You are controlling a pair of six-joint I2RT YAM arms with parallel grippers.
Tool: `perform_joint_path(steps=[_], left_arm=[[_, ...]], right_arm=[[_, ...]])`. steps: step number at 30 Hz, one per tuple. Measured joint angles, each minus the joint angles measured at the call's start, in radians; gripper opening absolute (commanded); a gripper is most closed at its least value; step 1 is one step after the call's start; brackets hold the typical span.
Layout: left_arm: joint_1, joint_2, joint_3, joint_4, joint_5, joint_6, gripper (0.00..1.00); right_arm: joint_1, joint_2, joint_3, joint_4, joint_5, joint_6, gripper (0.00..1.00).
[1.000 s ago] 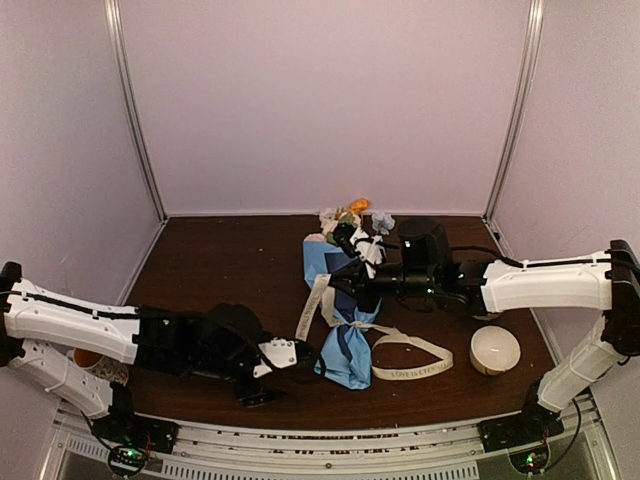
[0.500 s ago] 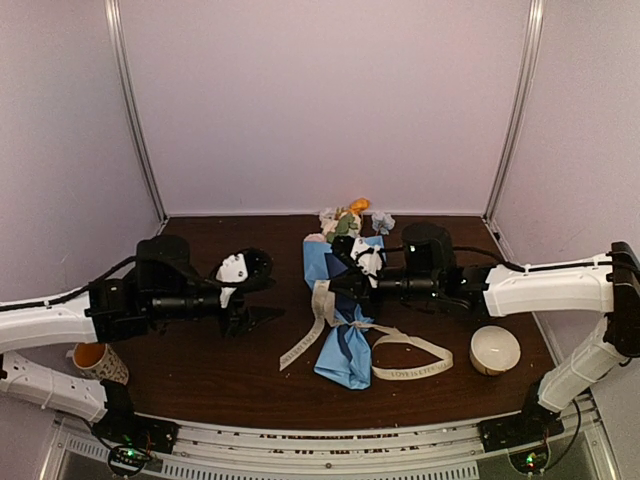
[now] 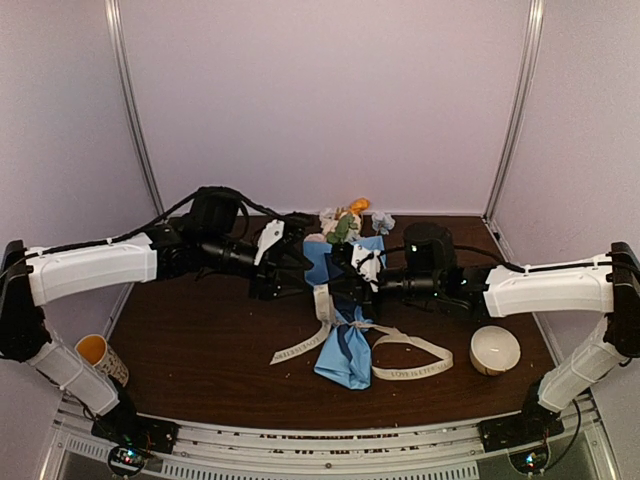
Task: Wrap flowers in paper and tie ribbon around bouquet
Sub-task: Pass from the right arm to the left
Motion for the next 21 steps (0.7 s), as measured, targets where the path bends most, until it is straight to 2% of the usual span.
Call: perform_joint_path(steps=[5,11,18,21], left_arm=[[-0.006,0.037,0.007,-0.018,0.105,0.009,0.53],[-0.013,0.039,-0.019,0.025,0.057,-0.015,0.44],[-0.047,0.047,-0.022,0.043,0.027,-0.026,0.5],[-0.064,0.06,-0.022,0.043,0.029,-0.027,0.43]], right_arm=[[0.0,0.0,-0.003,0.006,-0.009,-0.005,0.0],[0.0,-0.002,-0.031,0.015,-0.011,0.001,0.0],[0.0,-0.021,-0.048,0.023,-0.005,0.011,0.0],[0.0,-0.029,-0.05,0.026,-0.002,0.011,0.0]])
